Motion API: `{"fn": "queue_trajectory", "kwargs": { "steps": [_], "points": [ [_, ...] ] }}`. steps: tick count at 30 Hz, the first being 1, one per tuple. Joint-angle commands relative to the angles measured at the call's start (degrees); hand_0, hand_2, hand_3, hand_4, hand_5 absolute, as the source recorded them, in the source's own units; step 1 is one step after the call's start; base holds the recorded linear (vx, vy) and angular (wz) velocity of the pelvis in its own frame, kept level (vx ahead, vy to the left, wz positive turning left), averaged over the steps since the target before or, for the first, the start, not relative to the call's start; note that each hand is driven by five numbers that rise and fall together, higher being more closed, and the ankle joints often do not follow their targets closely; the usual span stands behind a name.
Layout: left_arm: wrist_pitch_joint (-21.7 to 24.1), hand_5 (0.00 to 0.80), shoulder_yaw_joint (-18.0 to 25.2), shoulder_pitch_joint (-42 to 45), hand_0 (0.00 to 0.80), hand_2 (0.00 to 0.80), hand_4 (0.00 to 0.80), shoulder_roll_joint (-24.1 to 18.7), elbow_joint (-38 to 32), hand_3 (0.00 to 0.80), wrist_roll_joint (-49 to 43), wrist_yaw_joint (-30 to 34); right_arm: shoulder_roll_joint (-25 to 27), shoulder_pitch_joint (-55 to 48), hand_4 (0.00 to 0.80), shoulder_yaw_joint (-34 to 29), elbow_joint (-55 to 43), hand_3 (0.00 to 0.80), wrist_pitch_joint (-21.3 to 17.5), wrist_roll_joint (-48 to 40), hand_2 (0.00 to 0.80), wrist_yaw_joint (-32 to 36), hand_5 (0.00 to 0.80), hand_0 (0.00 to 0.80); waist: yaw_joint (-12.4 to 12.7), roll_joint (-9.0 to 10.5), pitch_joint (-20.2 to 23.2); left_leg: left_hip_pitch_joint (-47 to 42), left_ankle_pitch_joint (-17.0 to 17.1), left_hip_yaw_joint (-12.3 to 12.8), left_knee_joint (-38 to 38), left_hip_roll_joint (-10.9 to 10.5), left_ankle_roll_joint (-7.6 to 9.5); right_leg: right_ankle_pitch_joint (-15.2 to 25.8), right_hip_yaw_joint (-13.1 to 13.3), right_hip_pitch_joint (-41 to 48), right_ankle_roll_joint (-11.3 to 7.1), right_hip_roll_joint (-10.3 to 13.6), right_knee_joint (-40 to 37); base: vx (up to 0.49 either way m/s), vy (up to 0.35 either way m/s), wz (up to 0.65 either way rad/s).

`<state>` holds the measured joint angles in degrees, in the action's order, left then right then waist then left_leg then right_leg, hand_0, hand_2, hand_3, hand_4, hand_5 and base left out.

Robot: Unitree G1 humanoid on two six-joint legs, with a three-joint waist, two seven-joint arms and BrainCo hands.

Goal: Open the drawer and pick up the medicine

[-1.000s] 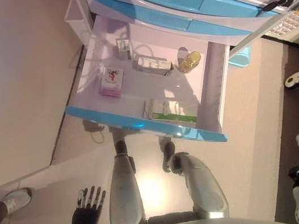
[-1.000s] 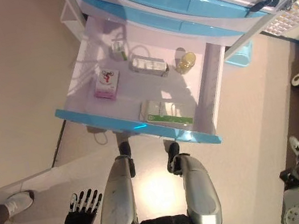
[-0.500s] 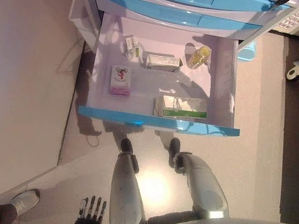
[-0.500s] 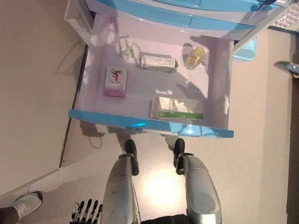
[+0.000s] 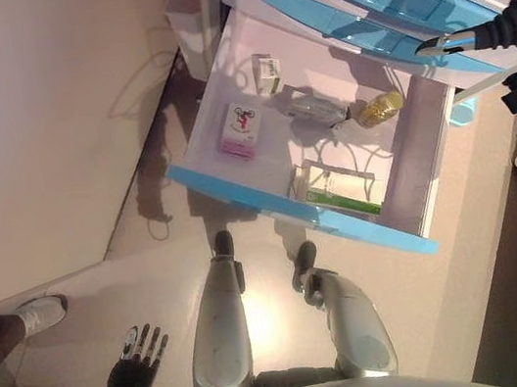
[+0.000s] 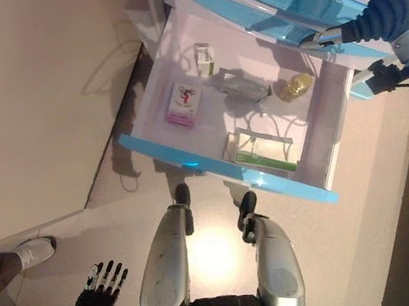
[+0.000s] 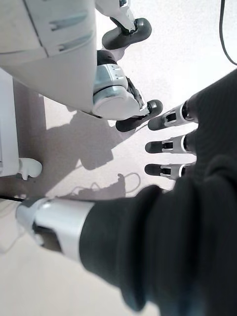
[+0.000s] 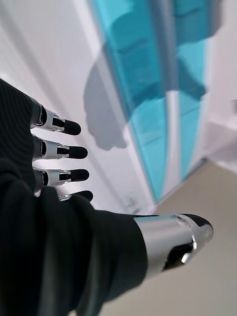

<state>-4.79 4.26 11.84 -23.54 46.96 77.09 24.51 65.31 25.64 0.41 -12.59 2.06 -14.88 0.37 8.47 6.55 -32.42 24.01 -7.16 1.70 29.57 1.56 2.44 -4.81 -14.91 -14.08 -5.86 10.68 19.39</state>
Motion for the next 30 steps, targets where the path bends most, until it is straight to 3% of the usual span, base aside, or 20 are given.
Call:
{"fn": "queue_trajectory", "kwargs": {
  "steps": [1, 10, 20, 30],
  "points": [
    [0.10, 0.000, -2.24, 2.29, 0.000, 0.000, 0.000, -0.30, 0.95, 0.000, 0.00, 0.32, 0.28, 6.98, 0.000, 3.38, 2.11, 0.000, 1.93, -2.14, 0.000, 1.72, 0.000, 0.000, 2.08, -2.22, 2.63, -4.65, 1.95, 0.22, -10.13, -1.43, 1.44, 4.41, -0.24, -1.67, -0.58, -0.43, 4.96, 0.011, 0.010, 0.05],
    [-0.59, 0.000, -3.78, 1.70, 0.000, 0.000, 0.000, 1.19, -0.42, 0.000, -1.35, -0.46, -6.07, 11.90, 0.000, 10.19, 9.06, 0.000, 5.59, -0.24, 0.000, 4.67, 0.000, 0.000, 3.44, -4.76, 2.63, -4.03, 2.19, -1.33, -9.24, -2.87, 1.06, 1.68, -0.74, -1.85, 1.16, 0.31, 5.39, 0.018, 0.038, 0.07],
    [-0.48, 0.000, -5.51, 1.38, 0.000, 0.000, 0.000, 3.42, -1.03, 0.000, -2.23, -0.68, -10.43, 12.35, 0.000, 13.89, 19.69, 0.000, 6.37, 4.92, 0.000, 5.02, 0.000, 0.000, 3.77, -7.34, 2.63, -3.53, 3.02, -1.11, -9.22, -3.56, 0.75, -0.20, -1.10, -2.85, 2.42, 1.30, 5.88, -0.014, 0.062, 0.06],
    [-0.56, 0.000, -6.55, 1.35, 0.000, 0.000, 0.000, 5.28, -1.87, 0.000, -1.67, -1.82, -12.23, 12.38, 0.000, 16.10, 28.87, 0.000, 7.92, 10.10, 0.000, 2.30, 0.000, 0.000, 3.78, -9.16, 2.63, -4.47, 2.20, -0.51, -9.07, -3.86, 0.29, -2.13, -0.34, -3.18, 2.26, 2.30, 7.78, 0.005, 0.051, -0.01]
  ]
}}
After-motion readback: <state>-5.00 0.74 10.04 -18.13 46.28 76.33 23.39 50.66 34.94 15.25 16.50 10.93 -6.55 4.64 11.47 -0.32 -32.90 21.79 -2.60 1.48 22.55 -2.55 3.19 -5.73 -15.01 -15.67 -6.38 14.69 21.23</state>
